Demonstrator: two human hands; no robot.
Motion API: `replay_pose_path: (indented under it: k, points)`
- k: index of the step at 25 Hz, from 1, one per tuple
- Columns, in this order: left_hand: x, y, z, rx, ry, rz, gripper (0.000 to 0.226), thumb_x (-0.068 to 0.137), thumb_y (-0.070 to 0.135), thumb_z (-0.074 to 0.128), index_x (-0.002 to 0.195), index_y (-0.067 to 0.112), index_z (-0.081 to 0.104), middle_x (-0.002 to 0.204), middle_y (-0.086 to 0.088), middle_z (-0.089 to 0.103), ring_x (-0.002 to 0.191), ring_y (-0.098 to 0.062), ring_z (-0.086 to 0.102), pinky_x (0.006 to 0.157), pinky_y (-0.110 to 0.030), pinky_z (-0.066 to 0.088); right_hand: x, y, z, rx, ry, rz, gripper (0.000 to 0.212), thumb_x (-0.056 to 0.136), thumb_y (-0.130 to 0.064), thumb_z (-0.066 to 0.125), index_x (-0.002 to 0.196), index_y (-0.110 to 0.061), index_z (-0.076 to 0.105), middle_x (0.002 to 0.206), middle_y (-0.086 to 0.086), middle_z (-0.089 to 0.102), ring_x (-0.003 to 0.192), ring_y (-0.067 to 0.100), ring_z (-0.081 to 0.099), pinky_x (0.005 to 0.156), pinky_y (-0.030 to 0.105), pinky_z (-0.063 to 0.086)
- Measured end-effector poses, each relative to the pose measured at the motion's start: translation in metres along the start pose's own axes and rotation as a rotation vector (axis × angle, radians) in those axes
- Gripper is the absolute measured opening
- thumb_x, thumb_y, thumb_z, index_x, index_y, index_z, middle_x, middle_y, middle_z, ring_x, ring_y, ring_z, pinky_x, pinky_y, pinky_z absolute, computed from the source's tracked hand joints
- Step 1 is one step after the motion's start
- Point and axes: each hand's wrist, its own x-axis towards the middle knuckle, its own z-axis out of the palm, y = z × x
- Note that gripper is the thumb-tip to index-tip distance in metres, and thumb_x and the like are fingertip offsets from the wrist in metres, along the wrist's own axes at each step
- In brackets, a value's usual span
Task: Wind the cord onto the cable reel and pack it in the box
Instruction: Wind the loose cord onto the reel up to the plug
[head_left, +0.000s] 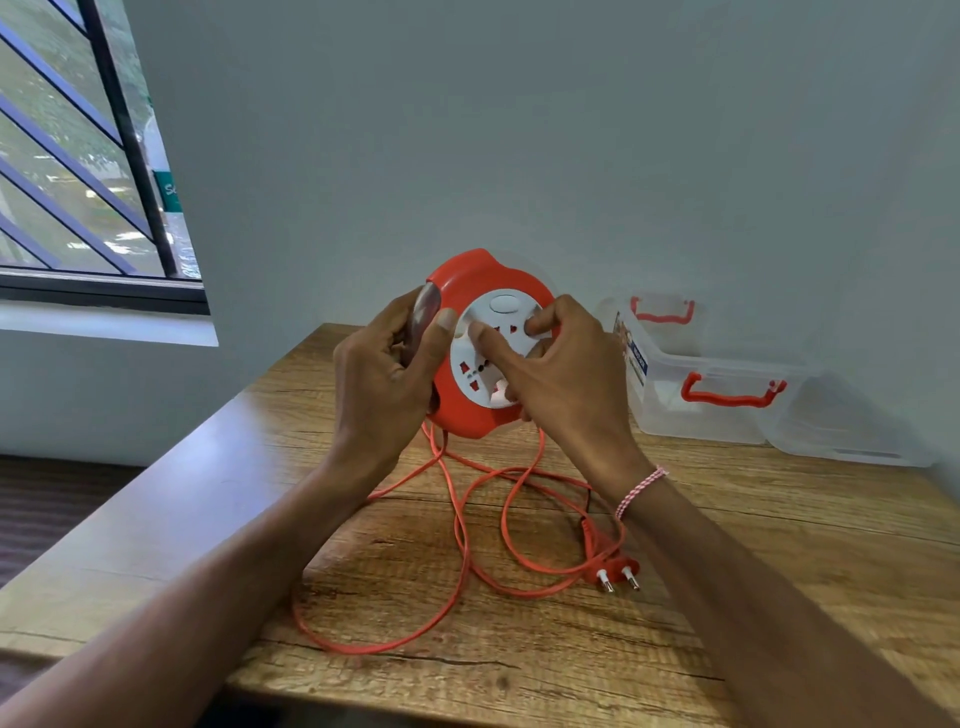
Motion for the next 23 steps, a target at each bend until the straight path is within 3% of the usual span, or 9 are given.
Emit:
replay_pose_path:
  k: [3,8,10,13,16,19,23]
  points:
    - [-0.001,0.003,0.000,0.007,0.036,0.002,0.041,0.101,0.056,0.056,0.125,0.026,0.070,0.088,-0.002,0.078,0.076,-0.020,0.078,0.064,-0.051,0.064,0.002,0.000,-0.008,-0.241,0.075,-0.261,0.052,0.089,-0.069,0.064,0.105,-0.020,0.062,0.089,-0.005,0.069,0.072,0.009,0.066,0.056,0.011,0.038]
    - [0.005,0.004,-0.005,0.003,0.085,-0.022,0.026,0.101,0.055,0.057,0.106,0.033,0.069,0.085,-0.019,0.074,0.075,-0.037,0.073,0.062,-0.058,0.060,0.014,0.011,-0.021,-0.486,-0.101,-0.623,0.058,0.095,-0.063,0.060,0.140,-0.028,0.049,0.126,0.001,0.061,0.075,0.020,0.069,0.054,0.032,0.058]
    - [0.005,0.005,-0.007,0.001,0.066,-0.024,0.026,0.101,0.053,0.057,0.108,0.031,0.069,0.084,-0.012,0.076,0.075,-0.031,0.075,0.064,-0.055,0.061,0.015,0.013,-0.024,-0.557,-0.142,-0.731,0.058,0.098,-0.055,0.060,0.151,-0.036,0.044,0.130,0.004,0.064,0.077,0.025,0.072,0.056,0.036,0.060]
    - [0.006,0.008,-0.008,-0.029,0.048,-0.047,0.020,0.101,0.052,0.057,0.110,0.038,0.068,0.088,0.007,0.078,0.078,-0.018,0.078,0.069,-0.049,0.066,0.017,0.015,-0.024,-0.632,-0.115,-0.839,0.059,0.095,-0.046,0.069,0.151,-0.038,0.050,0.127,0.010,0.069,0.078,0.031,0.074,0.055,0.035,0.057]
    - [0.006,0.010,-0.007,-0.034,0.042,-0.045,0.022,0.100,0.054,0.057,0.109,0.038,0.068,0.088,0.008,0.077,0.078,-0.015,0.078,0.069,-0.048,0.066,0.017,0.016,-0.024,-0.662,-0.017,-0.876,0.057,0.092,-0.045,0.074,0.145,-0.036,0.058,0.116,0.010,0.074,0.072,0.031,0.074,0.053,0.030,0.050]
    - [0.006,0.008,-0.006,-0.018,0.056,-0.003,0.024,0.100,0.056,0.056,0.106,0.036,0.068,0.085,-0.010,0.076,0.075,-0.028,0.076,0.066,-0.056,0.063,0.012,0.013,-0.024,-0.625,0.002,-0.848,0.055,0.091,-0.051,0.073,0.142,-0.036,0.061,0.106,0.004,0.078,0.072,0.027,0.074,0.056,0.028,0.051]
    - [0.004,0.003,-0.005,0.012,0.053,0.047,0.040,0.102,0.059,0.056,0.109,0.022,0.072,0.079,-0.018,0.072,0.068,-0.038,0.069,0.058,-0.056,0.056,0.007,0.009,-0.017,-0.527,0.042,-0.670,0.064,0.086,-0.071,0.063,0.136,-0.032,0.063,0.083,0.003,0.078,0.065,0.025,0.072,0.058,0.032,0.057]
